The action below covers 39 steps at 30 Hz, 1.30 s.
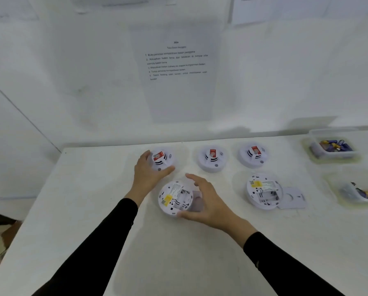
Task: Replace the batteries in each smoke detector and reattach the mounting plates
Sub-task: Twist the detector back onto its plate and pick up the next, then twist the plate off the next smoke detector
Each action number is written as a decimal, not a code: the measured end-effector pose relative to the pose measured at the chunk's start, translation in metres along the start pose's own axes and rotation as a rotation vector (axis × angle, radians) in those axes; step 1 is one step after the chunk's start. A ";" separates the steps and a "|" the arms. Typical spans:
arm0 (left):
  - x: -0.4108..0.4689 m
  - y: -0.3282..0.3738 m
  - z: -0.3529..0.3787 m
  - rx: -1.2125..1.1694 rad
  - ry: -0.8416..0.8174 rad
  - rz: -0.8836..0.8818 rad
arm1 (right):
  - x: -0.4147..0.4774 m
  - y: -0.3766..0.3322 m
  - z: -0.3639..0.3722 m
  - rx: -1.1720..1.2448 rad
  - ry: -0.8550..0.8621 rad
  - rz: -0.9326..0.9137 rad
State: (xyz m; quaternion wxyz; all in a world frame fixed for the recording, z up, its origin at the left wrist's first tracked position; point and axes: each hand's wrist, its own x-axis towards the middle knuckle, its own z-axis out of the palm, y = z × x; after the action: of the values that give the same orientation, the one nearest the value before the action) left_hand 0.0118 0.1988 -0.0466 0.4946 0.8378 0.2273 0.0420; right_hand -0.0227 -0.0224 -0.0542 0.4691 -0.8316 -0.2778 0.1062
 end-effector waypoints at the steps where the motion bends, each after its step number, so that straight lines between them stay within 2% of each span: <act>1: -0.004 0.010 0.003 -0.089 -0.017 -0.005 | -0.002 -0.001 -0.006 0.031 0.032 0.007; 3: -0.015 0.034 0.010 -0.304 -0.098 -0.001 | -0.008 0.000 -0.021 0.078 0.108 0.008; 8: -0.048 0.092 0.041 -1.028 -0.585 -0.071 | -0.028 0.002 -0.082 0.173 0.327 -0.007; 10: -0.065 0.111 0.065 -1.161 -0.705 -0.108 | -0.042 0.004 -0.114 0.186 0.378 -0.007; 12: -0.083 0.129 0.098 -1.228 -0.740 -0.141 | -0.057 0.009 -0.146 0.187 0.421 -0.017; 17: -0.123 0.167 0.181 -1.230 -0.659 -0.252 | -0.094 0.031 -0.214 0.050 0.499 -0.074; 26: -0.159 0.214 0.280 -1.178 -0.695 -0.265 | -0.127 0.082 -0.306 -0.404 0.397 -0.234; 30: -0.168 0.224 0.308 -1.172 -0.697 -0.259 | -0.133 0.094 -0.330 -0.417 0.299 -0.244; 34: -0.174 0.230 0.325 -1.144 -0.728 -0.258 | -0.138 0.102 -0.349 -0.333 0.181 -0.201; 39: -0.177 0.231 0.334 -1.133 -0.727 -0.243 | -0.139 0.108 -0.359 -0.349 0.133 -0.250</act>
State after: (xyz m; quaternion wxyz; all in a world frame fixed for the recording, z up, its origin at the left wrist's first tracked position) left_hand 0.0309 -0.2400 0.0073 0.9030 0.3789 0.0822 -0.1854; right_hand 0.0593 -0.4034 0.0365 0.3447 -0.8644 -0.3615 -0.0575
